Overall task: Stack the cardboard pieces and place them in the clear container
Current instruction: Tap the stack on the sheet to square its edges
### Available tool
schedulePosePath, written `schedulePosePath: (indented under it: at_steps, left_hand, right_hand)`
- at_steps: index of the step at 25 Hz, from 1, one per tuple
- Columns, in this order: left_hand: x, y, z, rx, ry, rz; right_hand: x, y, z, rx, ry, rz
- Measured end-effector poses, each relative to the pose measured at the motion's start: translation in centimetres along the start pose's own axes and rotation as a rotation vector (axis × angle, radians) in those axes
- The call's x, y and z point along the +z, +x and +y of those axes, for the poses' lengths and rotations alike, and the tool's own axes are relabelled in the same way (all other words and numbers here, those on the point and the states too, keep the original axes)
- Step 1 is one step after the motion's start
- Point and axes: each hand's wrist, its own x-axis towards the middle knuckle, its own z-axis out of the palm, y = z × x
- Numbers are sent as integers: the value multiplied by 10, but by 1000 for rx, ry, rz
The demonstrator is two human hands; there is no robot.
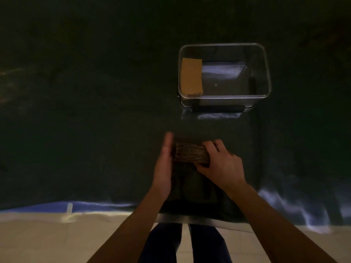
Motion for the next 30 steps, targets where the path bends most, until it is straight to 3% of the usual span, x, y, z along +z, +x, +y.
schedulePosePath:
  at_steps: [1, 4, 6, 9, 12, 15, 18, 20, 22, 23, 25, 28, 30]
  left_hand:
    - [0, -2, 0, -6, 41, -36]
    - [4, 1, -1, 80, -158, 161]
    - [15, -6, -6, 113, -133, 78]
    - [26, -20, -17, 81, 96, -129]
    - [11, -9, -11, 285, 606, -165]
    - [5, 8, -3, 514, 1070, -309]
    - [5, 11, -2, 497, 1125, -296]
    - [3, 12, -5, 493, 1123, -284]
    - [3, 11, -5, 500, 1107, -279]
    - [3, 11, -5, 500, 1101, -276]
    - [4, 11, -4, 503, 1096, -277]
    - [4, 11, -3, 492, 1078, -254]
    - [4, 11, -3, 490, 1079, -257]
  right_hand:
    - [0, 0, 0, 7, 6, -10]
    - [0, -2, -2, -4, 12, 12]
    - [0, -2, -1, 2, 27, 25]
    - [1, -2, -2, -12, 40, 25]
    - [-1, -1, 0, -14, 60, 28]
    - [-4, -2, 0, -49, 76, 23]
    - [-6, -5, 9, -26, 126, -54]
    - [-11, -18, 24, 114, 490, -86]
    - [-14, -40, 32, 418, 1165, 194]
    - [-14, -49, 28, 563, 1385, 355]
    - [-8, -56, 9, 688, 1452, 437]
    - [-2, -50, -24, 577, 1427, 149]
    - [0, -47, -32, 602, 1402, 196]
